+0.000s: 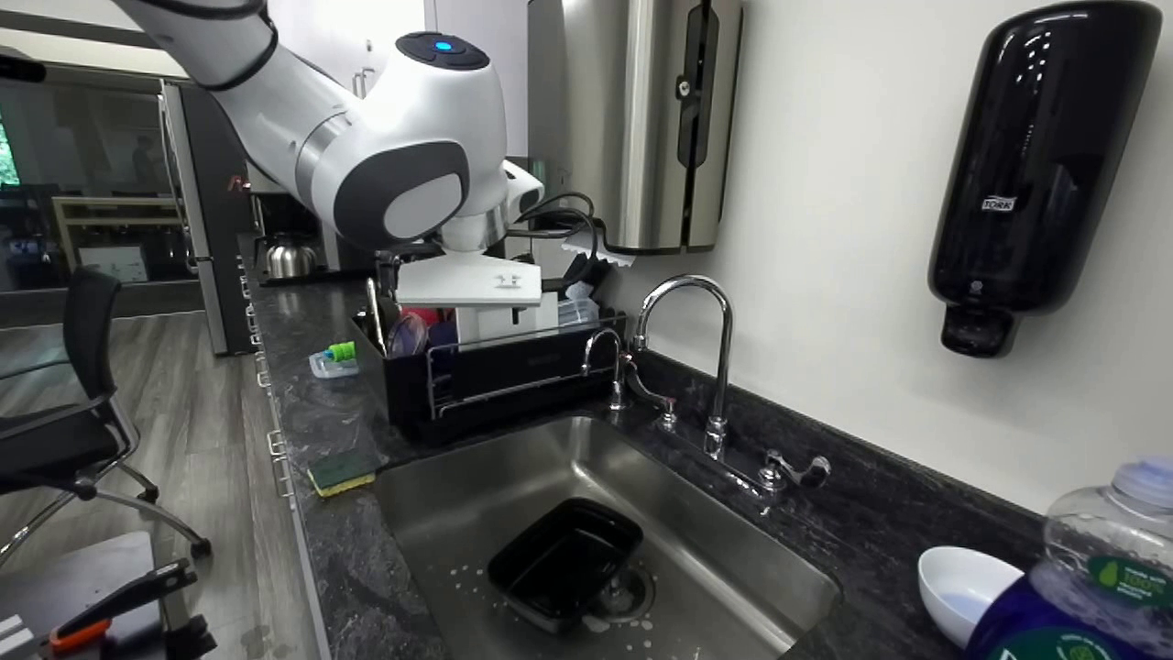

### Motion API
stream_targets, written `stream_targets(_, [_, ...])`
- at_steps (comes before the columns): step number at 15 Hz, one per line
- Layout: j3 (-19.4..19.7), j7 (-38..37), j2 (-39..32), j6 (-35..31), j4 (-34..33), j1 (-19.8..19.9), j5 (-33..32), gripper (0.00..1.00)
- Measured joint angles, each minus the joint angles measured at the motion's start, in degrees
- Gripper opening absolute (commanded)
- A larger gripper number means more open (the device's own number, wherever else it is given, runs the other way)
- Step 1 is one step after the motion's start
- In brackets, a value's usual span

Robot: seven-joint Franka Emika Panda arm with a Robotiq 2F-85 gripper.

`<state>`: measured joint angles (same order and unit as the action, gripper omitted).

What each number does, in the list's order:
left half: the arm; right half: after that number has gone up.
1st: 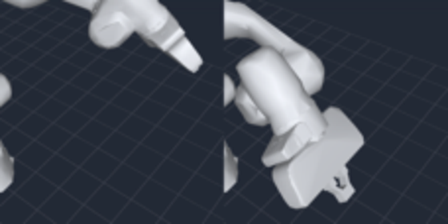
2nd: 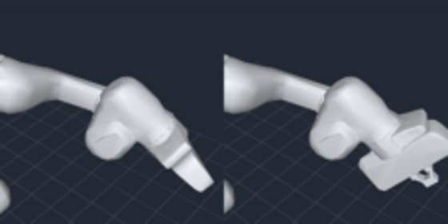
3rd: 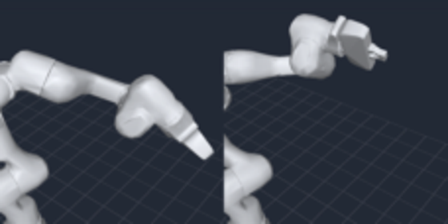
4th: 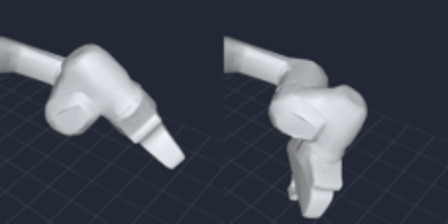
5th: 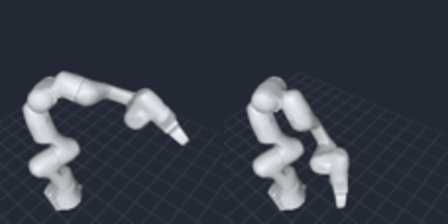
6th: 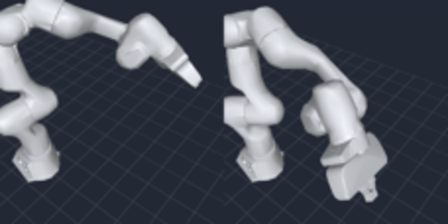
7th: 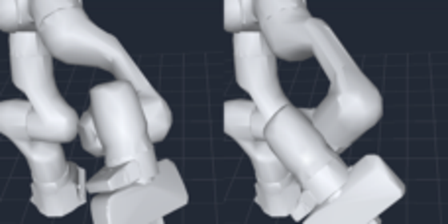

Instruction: Take the silver butter knife out of the black lunchbox and put it on the dishrack

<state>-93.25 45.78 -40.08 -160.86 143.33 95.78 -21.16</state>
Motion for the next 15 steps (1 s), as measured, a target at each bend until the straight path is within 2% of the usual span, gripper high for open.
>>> stream_targets(15, [0.66,-2.64,-0.41,-1.04,0.23,0.35,0.00,1.00])
